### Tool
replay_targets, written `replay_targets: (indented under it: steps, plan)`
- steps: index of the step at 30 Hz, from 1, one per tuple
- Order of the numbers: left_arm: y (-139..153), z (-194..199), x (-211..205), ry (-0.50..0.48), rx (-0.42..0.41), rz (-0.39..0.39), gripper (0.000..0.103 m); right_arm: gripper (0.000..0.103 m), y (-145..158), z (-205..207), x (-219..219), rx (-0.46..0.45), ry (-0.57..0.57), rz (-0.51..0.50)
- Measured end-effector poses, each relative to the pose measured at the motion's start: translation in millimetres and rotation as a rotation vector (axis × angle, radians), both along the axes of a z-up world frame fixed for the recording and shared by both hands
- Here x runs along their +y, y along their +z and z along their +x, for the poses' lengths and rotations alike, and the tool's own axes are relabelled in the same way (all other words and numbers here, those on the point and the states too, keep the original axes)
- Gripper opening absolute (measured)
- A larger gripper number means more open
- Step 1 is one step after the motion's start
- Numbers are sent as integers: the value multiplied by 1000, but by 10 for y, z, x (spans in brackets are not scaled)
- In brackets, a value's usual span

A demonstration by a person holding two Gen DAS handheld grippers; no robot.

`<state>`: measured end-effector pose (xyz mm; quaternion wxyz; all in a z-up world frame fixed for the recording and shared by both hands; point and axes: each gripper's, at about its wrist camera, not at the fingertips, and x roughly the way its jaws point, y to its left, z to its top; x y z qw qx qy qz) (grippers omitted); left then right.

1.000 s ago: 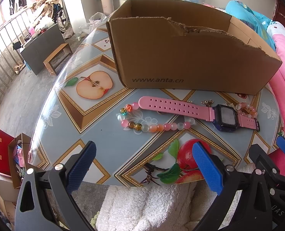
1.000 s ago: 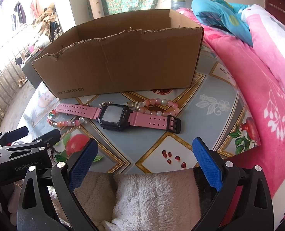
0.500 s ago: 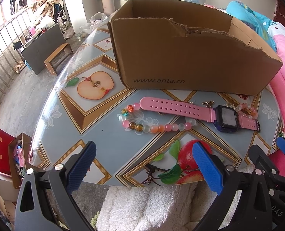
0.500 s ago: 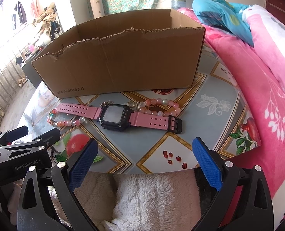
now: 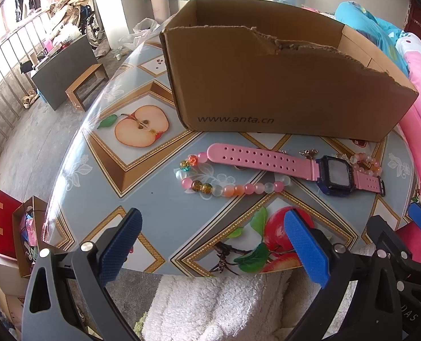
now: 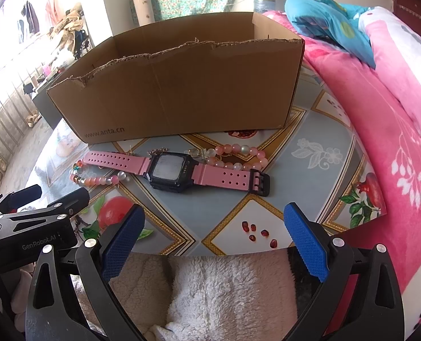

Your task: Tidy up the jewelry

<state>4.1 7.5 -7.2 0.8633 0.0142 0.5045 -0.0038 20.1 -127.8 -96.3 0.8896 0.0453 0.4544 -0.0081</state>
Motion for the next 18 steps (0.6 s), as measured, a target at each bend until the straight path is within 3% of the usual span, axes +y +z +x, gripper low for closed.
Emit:
replay_targets:
  steps: [18]
  plan:
    - [-15, 1, 14, 4, 0, -2, 99, 94, 0, 0, 15, 2, -5, -13]
